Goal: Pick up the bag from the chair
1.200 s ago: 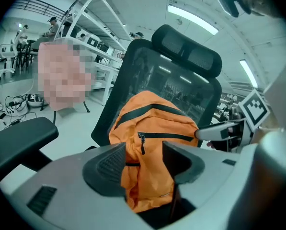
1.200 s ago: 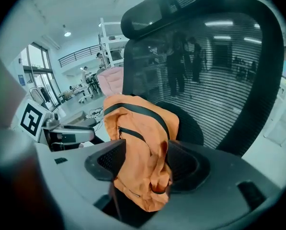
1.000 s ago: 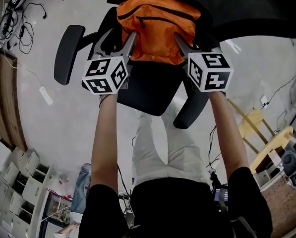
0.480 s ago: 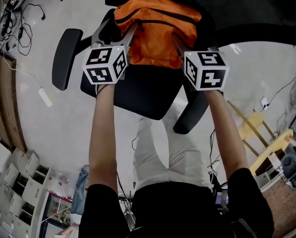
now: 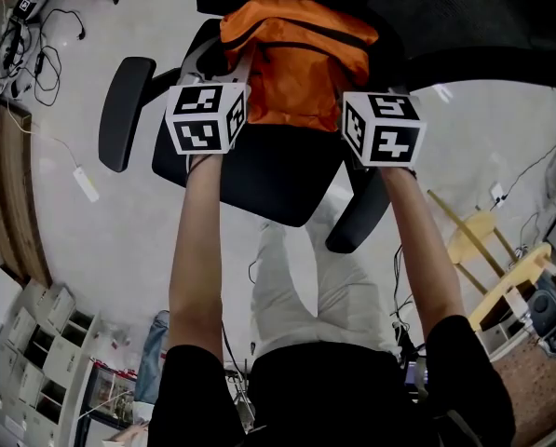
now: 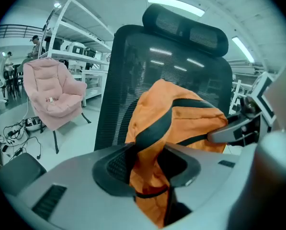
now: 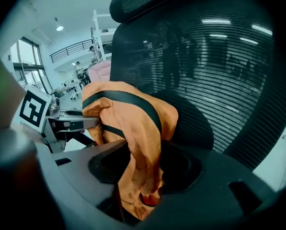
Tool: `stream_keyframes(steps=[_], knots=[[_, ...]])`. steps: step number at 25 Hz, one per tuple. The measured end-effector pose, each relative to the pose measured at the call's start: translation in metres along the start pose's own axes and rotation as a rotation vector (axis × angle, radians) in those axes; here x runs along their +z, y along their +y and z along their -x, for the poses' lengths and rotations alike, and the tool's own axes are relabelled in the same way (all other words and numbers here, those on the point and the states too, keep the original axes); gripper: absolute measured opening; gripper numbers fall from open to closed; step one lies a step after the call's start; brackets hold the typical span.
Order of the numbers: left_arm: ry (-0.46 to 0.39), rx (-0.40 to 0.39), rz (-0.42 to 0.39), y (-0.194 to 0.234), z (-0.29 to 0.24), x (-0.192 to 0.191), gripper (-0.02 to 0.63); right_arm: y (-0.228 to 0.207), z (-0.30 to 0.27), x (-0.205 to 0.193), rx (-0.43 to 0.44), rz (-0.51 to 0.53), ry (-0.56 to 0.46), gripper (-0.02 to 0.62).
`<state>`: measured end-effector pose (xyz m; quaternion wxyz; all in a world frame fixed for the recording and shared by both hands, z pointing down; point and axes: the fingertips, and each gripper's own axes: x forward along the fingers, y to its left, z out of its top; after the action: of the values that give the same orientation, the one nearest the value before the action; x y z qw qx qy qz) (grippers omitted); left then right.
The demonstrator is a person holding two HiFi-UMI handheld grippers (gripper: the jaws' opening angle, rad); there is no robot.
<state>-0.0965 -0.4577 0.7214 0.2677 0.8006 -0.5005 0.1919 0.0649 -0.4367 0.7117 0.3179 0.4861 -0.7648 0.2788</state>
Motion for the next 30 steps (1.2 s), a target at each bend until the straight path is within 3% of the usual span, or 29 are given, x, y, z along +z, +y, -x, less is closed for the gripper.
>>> stream_keyframes(steps=[7, 16, 30], knots=[[0.017, -0.036, -0.018, -0.01, 0.002, 0.002, 0.083, 0.003, 0.001, -0.001, -0.014, 0.032, 0.011, 0.114], [0.031, -0.08, -0.019, -0.024, 0.012, 0.005, 0.054, 0.007, 0.011, -0.007, 0.005, 0.025, 0.035, 0.053], [-0.001, -0.094, 0.023, -0.043, 0.048, 0.015, 0.041, 0.016, 0.042, -0.006, 0.015, -0.011, -0.008, 0.039]])
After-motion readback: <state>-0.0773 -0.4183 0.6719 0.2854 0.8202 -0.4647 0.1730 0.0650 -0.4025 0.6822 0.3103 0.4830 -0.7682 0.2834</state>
